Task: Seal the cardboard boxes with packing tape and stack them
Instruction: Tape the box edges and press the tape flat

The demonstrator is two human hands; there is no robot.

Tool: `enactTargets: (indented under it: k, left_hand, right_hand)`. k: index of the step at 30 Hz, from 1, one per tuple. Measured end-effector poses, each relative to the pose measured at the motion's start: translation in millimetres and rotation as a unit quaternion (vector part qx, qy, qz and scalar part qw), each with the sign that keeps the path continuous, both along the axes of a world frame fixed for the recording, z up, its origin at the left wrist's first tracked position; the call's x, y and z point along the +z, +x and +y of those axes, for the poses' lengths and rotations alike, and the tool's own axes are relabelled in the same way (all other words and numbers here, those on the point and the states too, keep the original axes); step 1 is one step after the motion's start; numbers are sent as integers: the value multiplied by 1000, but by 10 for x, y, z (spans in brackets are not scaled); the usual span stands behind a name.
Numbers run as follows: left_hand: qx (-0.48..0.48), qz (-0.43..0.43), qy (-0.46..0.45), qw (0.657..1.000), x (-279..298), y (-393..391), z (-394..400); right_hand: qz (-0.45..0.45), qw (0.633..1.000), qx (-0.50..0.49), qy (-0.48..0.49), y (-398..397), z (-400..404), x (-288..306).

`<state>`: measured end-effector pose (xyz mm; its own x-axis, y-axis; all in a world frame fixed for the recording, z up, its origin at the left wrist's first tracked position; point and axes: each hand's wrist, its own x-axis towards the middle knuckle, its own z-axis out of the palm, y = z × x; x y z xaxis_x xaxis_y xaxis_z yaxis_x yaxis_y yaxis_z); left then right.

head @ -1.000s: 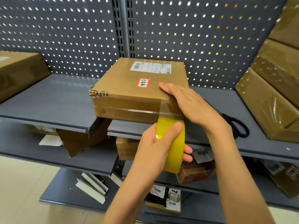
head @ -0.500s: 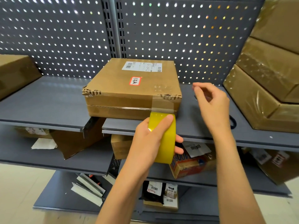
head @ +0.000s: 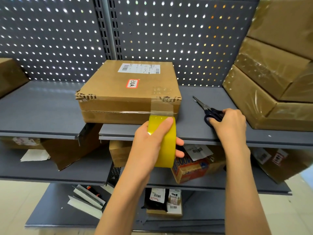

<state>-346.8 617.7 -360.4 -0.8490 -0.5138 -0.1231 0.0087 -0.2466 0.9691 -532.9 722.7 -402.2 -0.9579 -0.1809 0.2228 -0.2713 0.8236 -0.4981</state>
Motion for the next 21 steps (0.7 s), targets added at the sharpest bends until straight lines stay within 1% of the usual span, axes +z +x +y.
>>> enactTargets:
  k: [4, 8, 10, 12, 14, 18, 21]
  left_hand:
    - [-2, -2, -4, 1000, 0, -3, -2]
    - [-3, -2, -5, 1000, -10, -2, -2]
    - [-2, -1, -4, 1000, -15, -2, 0]
    - [0, 0, -1, 1000, -12, -3, 2]
    - [2, 3, 1, 1000, -13, -3, 6]
    - [7, 11, 3, 1000, -27, 3, 16]
    - [11, 14, 5, 1000, -35, 0, 22]
  right_hand:
    - [-10, 1000, -13, 9, 24, -40, 23]
    - [8, 1000, -8, 24, 45, -41, 2]
    - [17, 1000, 3, 5, 55, -23, -23]
    - [29, 998, 29, -40, 93, 2, -31]
    - [36, 990, 83, -107, 159, 29, -7]
    - [20, 954, 191, -230, 343, 73, 134]
    - [10, 926, 227, -302, 475, 97, 177]
